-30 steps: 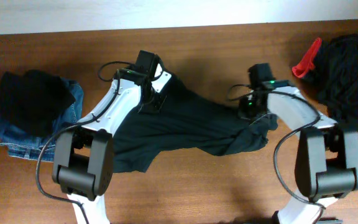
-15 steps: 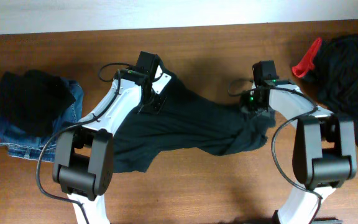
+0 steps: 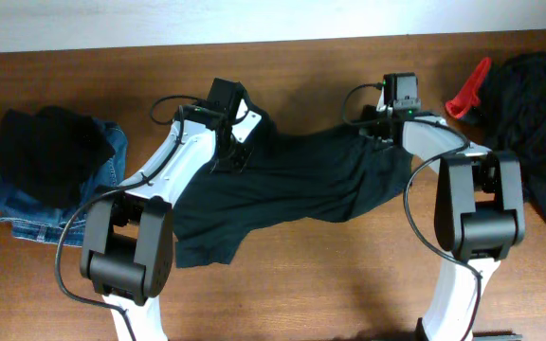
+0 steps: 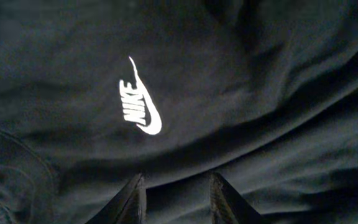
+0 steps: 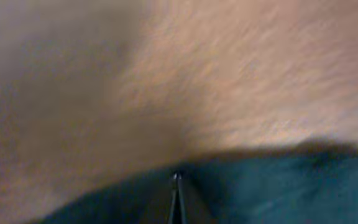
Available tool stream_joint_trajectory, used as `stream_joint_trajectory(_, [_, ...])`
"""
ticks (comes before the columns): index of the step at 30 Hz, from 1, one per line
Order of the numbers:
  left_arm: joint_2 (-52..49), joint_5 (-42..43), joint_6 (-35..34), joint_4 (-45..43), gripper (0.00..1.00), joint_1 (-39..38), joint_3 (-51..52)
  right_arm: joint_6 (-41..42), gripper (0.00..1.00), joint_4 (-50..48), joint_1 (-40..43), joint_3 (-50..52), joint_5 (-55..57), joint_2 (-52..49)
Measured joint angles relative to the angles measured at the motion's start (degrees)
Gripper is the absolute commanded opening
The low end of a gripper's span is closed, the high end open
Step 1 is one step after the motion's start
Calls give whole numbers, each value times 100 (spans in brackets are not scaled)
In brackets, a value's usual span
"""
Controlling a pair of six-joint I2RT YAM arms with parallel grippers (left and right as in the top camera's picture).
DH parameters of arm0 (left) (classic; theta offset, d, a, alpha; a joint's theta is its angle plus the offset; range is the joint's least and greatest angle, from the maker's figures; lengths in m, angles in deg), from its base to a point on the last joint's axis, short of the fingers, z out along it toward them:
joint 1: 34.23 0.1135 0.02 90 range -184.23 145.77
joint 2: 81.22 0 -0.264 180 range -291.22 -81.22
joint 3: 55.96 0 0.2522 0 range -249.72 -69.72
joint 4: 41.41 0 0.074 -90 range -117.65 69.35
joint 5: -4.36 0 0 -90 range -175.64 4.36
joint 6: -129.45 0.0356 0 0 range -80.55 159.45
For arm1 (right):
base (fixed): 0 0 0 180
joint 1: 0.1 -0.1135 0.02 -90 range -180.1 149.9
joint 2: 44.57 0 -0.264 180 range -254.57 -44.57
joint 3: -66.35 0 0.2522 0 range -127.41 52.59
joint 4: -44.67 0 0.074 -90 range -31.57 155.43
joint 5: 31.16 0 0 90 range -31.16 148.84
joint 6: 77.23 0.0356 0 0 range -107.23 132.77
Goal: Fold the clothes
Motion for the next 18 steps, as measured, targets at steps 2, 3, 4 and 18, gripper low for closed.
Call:
stream_joint_trajectory(2, [0,0,-9,-68,43,0,0,-17,5,66,131,-247,72,-50])
stream_joint_trajectory(3, [0,0,-17,-105,46,0,0,-17,5,142,210,-378,85,-57])
stream_joint_trajectory(4, [0,0,-17,-144,48,0,0,-22,4,258,297,-525,85,-57])
stream_joint_trajectory(18, [0,0,-17,-881,56,0,0,-269,13,4415,540,-2524,-1464,-55])
